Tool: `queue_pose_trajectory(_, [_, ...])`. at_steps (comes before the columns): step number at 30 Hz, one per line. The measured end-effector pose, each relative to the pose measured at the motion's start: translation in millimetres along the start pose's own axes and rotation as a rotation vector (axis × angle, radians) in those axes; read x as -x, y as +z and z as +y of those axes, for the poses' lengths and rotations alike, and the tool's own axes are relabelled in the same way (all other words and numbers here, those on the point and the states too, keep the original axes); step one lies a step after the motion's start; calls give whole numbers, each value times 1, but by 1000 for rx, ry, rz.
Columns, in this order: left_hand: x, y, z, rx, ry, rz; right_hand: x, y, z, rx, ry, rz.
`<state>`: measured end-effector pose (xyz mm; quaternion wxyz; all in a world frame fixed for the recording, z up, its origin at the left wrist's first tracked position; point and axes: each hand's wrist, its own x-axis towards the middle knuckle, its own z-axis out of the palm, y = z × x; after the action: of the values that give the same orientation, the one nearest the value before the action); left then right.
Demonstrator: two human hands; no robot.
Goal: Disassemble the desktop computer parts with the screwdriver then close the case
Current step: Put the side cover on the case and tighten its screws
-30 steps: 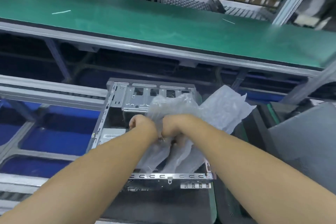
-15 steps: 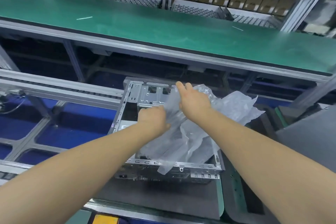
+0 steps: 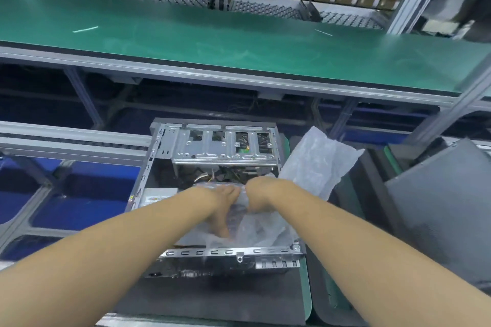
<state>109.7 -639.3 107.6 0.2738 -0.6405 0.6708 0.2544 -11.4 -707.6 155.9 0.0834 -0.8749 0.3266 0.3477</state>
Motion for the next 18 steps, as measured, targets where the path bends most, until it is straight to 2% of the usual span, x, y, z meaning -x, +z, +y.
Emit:
queue_pose_trajectory(3, [-19,19,14,-163,-68,91,1,-16,20,-50,14,163])
queue_pose_trajectory(5, [-30,25,11,-168,-48,154,10,-28,37,135,46,346])
queue_pose_trajectory(6, [-32,25,7,-166,-18,145,15,-30,46,242,104,347])
queue_pose_trajectory(7, [-33,26,2,-148,18,133,21,-30,54,289,199,262])
queue_pose_trajectory(9, [-29,26,-10,-69,74,143,33,-30,67,198,387,31])
queue_pose_trajectory(10, [-26,26,-15,-25,92,161,38,-27,70,93,431,-63])
queue_pose_trajectory(12, [-20,26,-18,8,107,190,44,-18,69,-42,379,-189])
queue_pose_trajectory(14, [-15,26,-15,19,113,206,51,-15,59,-23,290,-169])
queue_pose_trajectory(18, [10,4,-18,151,108,168,65,-45,49,131,220,-15])
